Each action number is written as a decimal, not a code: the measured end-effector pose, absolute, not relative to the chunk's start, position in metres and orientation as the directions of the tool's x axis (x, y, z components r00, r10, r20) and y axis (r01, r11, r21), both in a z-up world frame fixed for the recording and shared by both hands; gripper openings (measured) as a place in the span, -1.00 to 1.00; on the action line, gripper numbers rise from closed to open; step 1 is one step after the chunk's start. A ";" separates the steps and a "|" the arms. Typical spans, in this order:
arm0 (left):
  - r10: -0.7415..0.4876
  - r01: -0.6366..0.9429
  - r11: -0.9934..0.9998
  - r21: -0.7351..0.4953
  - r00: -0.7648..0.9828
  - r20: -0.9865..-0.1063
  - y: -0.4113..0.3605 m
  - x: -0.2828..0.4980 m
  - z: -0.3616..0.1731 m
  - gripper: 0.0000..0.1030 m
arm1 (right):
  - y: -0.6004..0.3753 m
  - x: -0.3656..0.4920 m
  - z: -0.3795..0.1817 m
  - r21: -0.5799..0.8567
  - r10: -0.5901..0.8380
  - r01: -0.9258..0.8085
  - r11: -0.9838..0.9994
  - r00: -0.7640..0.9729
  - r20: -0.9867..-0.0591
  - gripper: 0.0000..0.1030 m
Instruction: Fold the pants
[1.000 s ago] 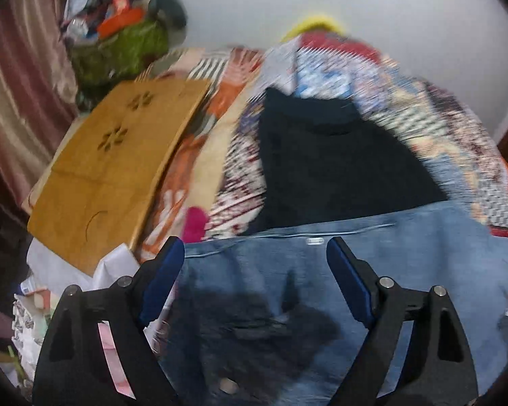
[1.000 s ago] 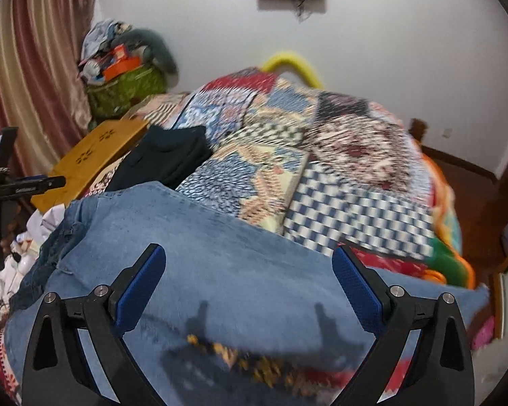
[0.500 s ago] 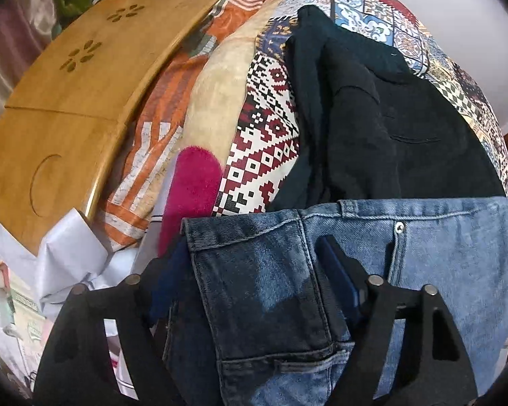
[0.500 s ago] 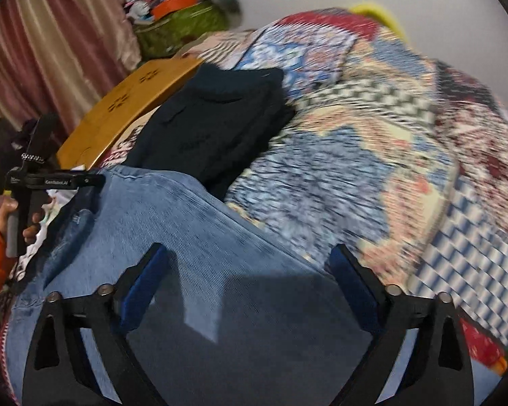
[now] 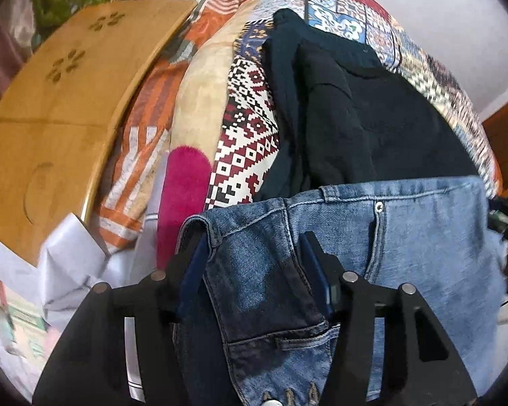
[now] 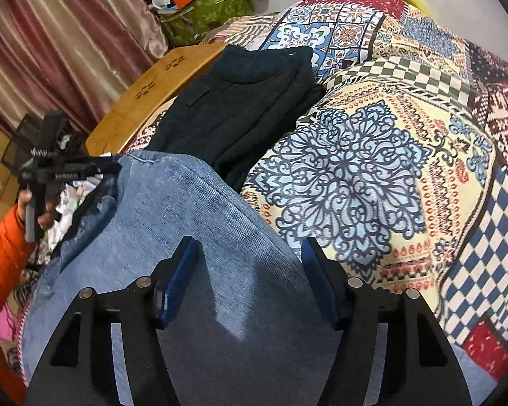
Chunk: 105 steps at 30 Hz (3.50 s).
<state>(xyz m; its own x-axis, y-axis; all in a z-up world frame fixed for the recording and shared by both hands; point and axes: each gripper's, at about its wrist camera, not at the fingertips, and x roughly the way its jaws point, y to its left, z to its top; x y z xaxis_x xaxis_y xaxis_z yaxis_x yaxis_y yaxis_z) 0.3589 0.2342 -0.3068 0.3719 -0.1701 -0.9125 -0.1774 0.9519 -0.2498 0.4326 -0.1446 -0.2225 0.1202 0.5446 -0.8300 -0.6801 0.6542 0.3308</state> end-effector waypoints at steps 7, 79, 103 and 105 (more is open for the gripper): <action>-0.199 -0.183 0.939 -0.290 0.396 -0.896 0.240 0.349 -0.298 0.08 | -0.157 0.438 -0.223 0.297 0.509 -0.701 0.648 0.109 -0.854 0.16; 0.081 -0.316 0.946 -0.070 0.439 -0.895 0.224 0.107 -0.270 -0.65 | -0.179 0.167 -0.173 0.304 0.581 -0.634 0.711 0.287 -0.762 -0.77; 0.063 -0.183 0.982 -0.051 0.565 -0.823 0.145 0.193 -0.185 0.60 | -0.428 0.215 -0.159 0.211 0.135 0.070 0.975 0.566 -0.814 0.22; 0.050 -0.153 0.987 -0.044 0.563 -0.825 0.128 0.211 -0.188 0.60 | -0.451 0.225 -0.173 0.201 0.086 0.148 0.968 0.556 -0.827 0.22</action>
